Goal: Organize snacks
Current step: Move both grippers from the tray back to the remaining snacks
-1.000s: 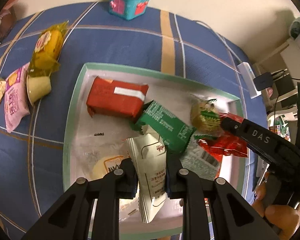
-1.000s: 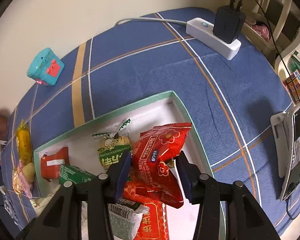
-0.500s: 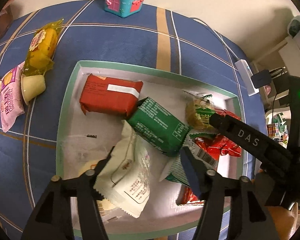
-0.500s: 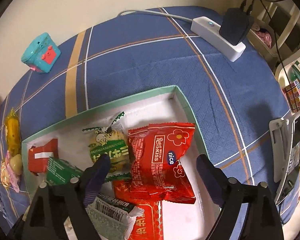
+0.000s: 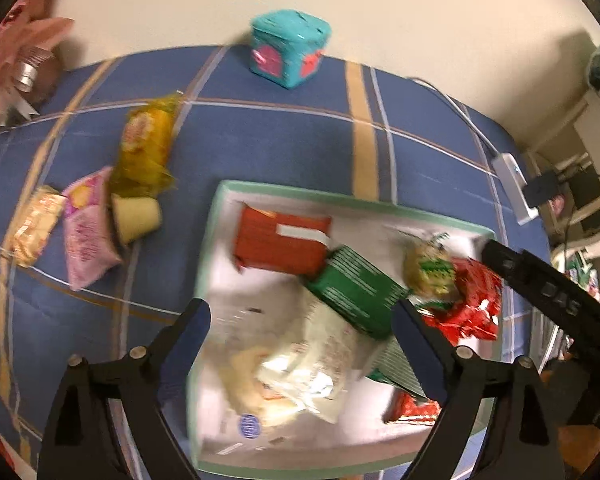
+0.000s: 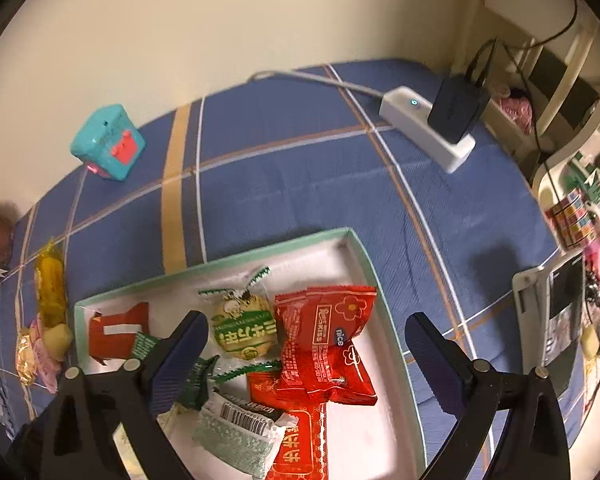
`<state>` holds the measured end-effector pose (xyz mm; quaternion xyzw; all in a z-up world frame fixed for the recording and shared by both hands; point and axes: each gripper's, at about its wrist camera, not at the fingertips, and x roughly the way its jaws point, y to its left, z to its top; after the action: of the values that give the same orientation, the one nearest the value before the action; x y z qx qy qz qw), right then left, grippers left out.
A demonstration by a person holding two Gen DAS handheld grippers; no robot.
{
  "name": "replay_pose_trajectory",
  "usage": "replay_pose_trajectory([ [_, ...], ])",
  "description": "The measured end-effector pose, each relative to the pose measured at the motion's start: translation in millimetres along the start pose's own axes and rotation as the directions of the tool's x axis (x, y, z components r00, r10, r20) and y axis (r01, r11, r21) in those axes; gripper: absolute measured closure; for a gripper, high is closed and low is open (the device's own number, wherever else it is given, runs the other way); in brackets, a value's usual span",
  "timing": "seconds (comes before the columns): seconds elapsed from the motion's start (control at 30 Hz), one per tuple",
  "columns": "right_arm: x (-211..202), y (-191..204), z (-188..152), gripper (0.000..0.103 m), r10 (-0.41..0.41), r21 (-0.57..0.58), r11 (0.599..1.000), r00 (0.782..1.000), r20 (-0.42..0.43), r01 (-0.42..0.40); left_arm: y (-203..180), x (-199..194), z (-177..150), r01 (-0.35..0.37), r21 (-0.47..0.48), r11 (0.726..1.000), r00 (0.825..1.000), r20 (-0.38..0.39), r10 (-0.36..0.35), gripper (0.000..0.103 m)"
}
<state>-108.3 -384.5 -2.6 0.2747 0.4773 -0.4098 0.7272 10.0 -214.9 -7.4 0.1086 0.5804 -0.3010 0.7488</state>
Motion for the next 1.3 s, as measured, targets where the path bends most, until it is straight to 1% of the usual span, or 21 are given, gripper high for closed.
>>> replay_pose_trajectory([
  [0.1,-11,0,2,0.002,0.003,-0.004,1.000,1.000,0.022,-0.003,10,-7,4,-0.039,-0.013,0.999,0.999,0.022,0.040,0.011],
  [0.23,-24,3,4,0.002,0.004,-0.013,1.000,0.999,0.047,-0.003,28,-18,9,-0.124,-0.027,0.992,0.990,0.059,0.126,0.009],
  [0.3,-29,6,4,0.002,0.004,-0.016,1.000,0.999,0.053,-0.003,35,-20,11,-0.161,-0.037,0.986,0.984,0.067,0.163,0.001],
  [0.37,-32,9,4,0.002,0.007,-0.023,1.000,0.998,0.058,-0.006,43,-21,13,-0.192,-0.055,0.980,0.978,0.071,0.195,0.001],
  [0.57,-38,22,3,0.002,0.005,-0.051,0.999,0.998,0.065,-0.002,82,-27,17,-0.229,-0.124,0.966,0.970,0.055,0.237,0.001],
  [0.7,-41,34,2,0.002,0.008,-0.073,0.997,0.997,0.070,-0.003,114,-32,19,-0.250,-0.198,0.948,0.963,0.054,0.265,0.001],
  [0.8,-43,46,1,0.001,0.010,-0.094,0.996,0.997,0.073,-0.003,138,-38,19,-0.286,-0.237,0.928,0.951,0.052,0.306,0.001],
  [0.93,-46,65,-2,0.001,0.004,-0.131,0.991,0.997,0.073,0.005,165,-44,19,-0.340,-0.268,0.901,0.930,0.047,0.365,0.001],
  [1.0,-47,76,-4,0.001,0.012,-0.146,0.989,0.997,0.072,-0.001,177,-46,18,-0.356,-0.284,0.890,0.923,0.044,0.383,0.001],
  [1.13,-51,100,-8,0.001,0.046,-0.176,0.984,0.997,0.068,-0.033,199,-51,18,-0.347,-0.316,0.883,0.924,0.047,0.380,0.001],
  [1.3,-57,134,-16,0.001,0.074,-0.228,0.972,0.995,0.065,-0.057,219,-61,16,-0.347,-0.344,0.872,0.919,0.062,0.390,0.001],
])
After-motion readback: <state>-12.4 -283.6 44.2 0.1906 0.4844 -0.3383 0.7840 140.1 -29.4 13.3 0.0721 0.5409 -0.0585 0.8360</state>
